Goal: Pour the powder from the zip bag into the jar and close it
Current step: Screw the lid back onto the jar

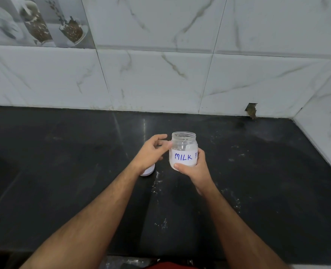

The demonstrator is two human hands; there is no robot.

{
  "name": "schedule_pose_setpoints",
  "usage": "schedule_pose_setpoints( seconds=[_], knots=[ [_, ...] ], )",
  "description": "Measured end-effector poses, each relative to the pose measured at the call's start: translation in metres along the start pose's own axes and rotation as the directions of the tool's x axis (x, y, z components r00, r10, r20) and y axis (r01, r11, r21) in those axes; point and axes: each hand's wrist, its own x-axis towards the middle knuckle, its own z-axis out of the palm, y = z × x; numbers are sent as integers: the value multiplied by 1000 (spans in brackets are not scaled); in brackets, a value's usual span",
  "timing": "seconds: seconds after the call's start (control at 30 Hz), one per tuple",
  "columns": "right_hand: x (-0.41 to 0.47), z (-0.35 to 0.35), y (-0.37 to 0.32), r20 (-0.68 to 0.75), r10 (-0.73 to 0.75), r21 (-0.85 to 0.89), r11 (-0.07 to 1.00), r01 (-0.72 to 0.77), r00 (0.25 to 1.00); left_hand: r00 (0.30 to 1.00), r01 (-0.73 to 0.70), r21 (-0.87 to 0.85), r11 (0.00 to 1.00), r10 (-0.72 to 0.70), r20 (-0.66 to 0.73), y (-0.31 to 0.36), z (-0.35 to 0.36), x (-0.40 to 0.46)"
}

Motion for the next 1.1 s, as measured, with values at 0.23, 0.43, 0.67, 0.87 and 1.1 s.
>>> schedule_pose_setpoints(
  seconds=[0.23,0.43,0.67,0.87,1.1],
  knots=[
    [-1,-5,1,-7,47,14,999,-47,999,989,143,798,586,-107,-99,-50,-60,1],
    [-7,-8,-2,16,78,17,997,-78,997,977,39,918,394,-209,48,-58,-44,9],
    [-15,-14,-3,26,86,51,995,-87,996,990,138,753,644,-114,-84,-50,-31,19],
    [-18,-17,-6,101,113,118,985,-125,988,932,182,-292,939,-259,-254,5,-4,30],
    [-23,-11,-14,166,125,48,990,-135,978,941,157,-578,801,-299,-159,40,15,41]
  ],
)
